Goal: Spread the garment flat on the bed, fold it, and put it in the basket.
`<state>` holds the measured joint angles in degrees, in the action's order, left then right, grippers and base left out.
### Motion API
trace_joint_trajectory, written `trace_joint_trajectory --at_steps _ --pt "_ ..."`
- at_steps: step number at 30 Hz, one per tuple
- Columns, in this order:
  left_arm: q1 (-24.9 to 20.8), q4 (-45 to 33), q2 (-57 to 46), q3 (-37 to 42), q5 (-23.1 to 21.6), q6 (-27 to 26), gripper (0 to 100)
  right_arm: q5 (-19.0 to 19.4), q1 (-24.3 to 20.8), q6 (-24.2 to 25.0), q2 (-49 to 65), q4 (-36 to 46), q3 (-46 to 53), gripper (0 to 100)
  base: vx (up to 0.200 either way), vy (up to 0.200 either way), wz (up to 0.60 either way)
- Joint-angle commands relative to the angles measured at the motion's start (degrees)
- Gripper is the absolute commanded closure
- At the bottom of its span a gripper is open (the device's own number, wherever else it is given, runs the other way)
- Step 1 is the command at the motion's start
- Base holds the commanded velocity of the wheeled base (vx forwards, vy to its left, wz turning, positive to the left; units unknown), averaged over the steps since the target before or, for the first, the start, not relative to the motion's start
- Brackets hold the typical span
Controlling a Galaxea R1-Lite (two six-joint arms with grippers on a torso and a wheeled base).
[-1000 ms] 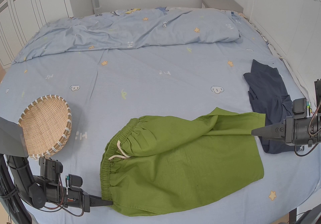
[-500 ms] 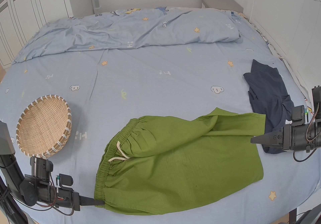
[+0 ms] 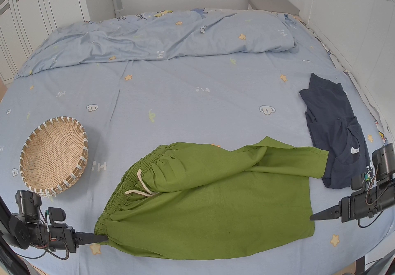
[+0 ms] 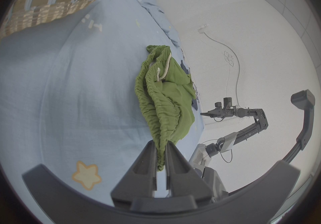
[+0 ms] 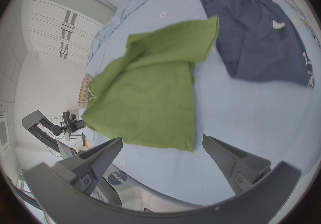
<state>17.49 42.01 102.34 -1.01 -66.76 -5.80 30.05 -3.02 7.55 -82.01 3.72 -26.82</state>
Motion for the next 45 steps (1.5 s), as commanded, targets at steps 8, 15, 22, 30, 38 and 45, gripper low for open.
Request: trace_joint_trajectory --at_steps 8,15,22,30,38,45 --pt "2.02 -0.17 1.63 0.92 -0.30 -1.58 100 4.58 1.35 -1.75 -11.16 -7.41 7.22 0 0.000 0.000 0.00" --pt "2.02 0.00 1.72 0.92 -0.30 -1.58 100 7.04 1.09 -1.75 -17.31 -18.04 11.17 0 0.000 0.000 0.00" --pt "2.02 0.18 1.81 0.92 -0.30 -1.58 100 10.20 0.91 -1.66 -20.03 -21.74 11.88 0 0.000 0.000 0.00" --pt "1.75 0.18 1.63 1.01 -0.30 -1.58 100 12.58 0.91 -1.57 -21.53 -22.18 11.44 0 0.000 0.000 0.00" --pt "1.40 0.09 1.63 1.01 -0.39 -1.58 100 16.09 1.18 -1.31 -26.28 -30.61 12.93 0 0.000 0.000 0.00" --pt "1.84 0.35 1.72 1.01 -0.39 -1.58 100 16.18 1.70 -1.31 -26.63 -31.67 13.46 0 0.000 0.000 0.00"
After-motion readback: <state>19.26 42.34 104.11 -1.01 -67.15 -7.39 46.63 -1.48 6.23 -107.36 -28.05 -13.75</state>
